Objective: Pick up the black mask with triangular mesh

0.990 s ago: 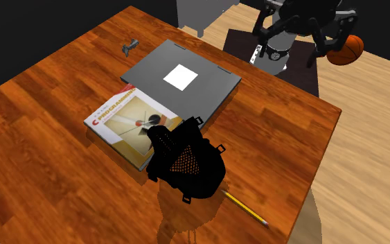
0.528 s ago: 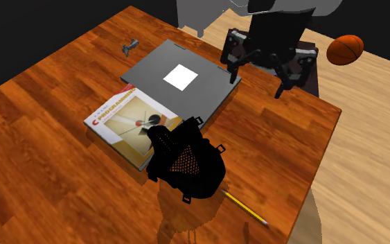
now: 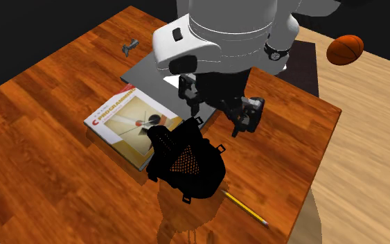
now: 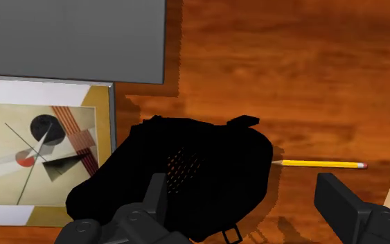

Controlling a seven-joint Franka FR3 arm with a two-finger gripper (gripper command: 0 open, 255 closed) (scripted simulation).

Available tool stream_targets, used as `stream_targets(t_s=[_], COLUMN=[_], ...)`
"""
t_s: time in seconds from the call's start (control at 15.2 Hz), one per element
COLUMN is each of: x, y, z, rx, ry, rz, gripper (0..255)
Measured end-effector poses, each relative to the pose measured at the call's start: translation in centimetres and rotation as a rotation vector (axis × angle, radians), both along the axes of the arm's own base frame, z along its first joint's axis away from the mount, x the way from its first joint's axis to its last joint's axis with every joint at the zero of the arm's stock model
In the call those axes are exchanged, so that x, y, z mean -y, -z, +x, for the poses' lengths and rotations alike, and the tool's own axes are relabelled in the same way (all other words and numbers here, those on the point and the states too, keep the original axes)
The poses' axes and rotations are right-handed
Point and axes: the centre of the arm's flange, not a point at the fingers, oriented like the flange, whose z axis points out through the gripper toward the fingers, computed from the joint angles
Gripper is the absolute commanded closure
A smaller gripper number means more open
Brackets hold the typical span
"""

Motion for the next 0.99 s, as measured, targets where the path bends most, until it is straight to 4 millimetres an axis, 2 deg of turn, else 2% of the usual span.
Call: stream_targets(t_s=[0.73,0.99], x=[9.3,9.8], y=[3.9,5.6], z=[9.9,10.6], rx=[0.0,0.0], ry=[0.111,0.118], rz=[-0.008,-0.008], gripper=[0,0])
